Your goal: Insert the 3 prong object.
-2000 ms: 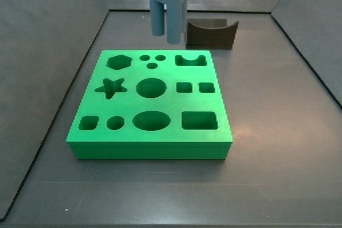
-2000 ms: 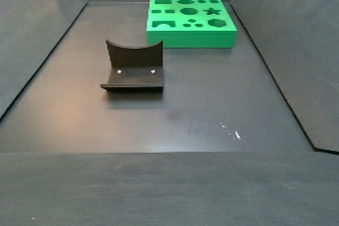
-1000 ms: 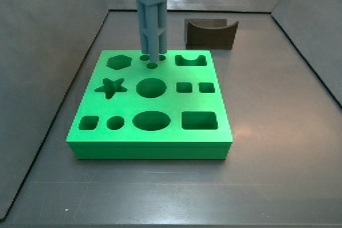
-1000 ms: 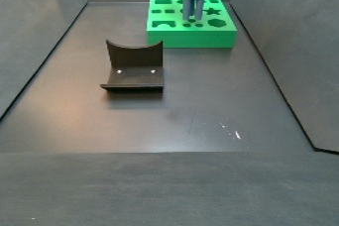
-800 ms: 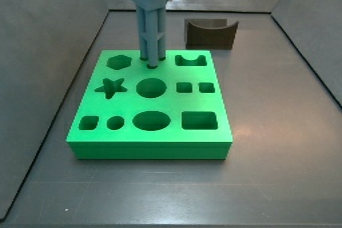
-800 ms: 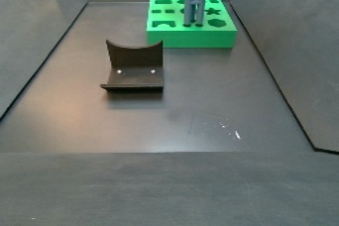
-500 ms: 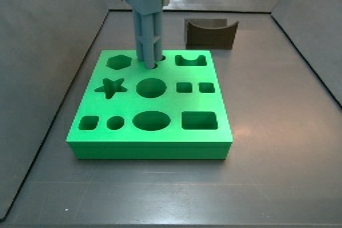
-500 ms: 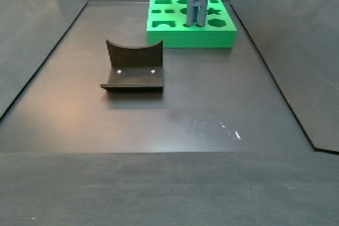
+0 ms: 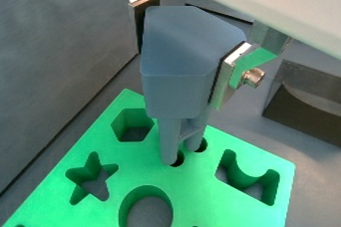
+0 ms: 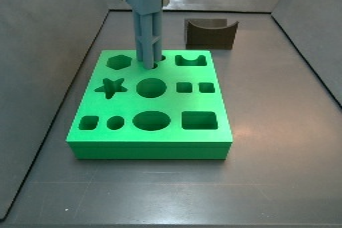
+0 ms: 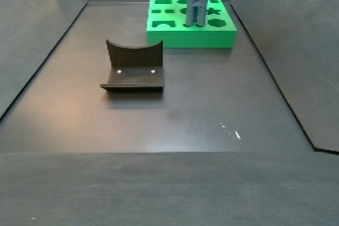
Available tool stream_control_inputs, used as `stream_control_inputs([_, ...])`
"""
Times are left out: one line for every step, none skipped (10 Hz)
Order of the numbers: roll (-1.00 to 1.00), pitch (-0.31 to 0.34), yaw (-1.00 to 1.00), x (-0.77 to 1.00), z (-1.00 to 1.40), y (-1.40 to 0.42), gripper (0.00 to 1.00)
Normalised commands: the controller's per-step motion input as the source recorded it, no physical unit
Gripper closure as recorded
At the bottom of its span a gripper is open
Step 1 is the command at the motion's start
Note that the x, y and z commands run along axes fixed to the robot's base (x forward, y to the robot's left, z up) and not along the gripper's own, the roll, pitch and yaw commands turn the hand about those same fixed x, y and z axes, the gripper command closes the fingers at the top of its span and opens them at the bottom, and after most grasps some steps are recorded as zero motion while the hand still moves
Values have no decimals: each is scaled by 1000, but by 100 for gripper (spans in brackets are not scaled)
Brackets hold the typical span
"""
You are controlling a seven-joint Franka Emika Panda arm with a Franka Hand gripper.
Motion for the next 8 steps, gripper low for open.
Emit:
stream_control_inputs([133, 0, 420, 189, -557, 0, 100])
stream_control_inputs([37, 0, 0, 180, -580, 0, 100])
stream_control_inputs([0, 7, -243, 117, -520, 0, 100])
stream_control_inputs([0, 0, -511, 129, -457, 0, 100])
stream_control_inputs([0, 0, -714, 23, -449, 6, 100])
stream_control_inputs([0, 6, -571, 0, -480, 114, 100])
stream_control_inputs([60, 0, 0, 9, -577, 123, 100])
stream_control_inputs([90, 0, 183, 123, -611, 89, 100])
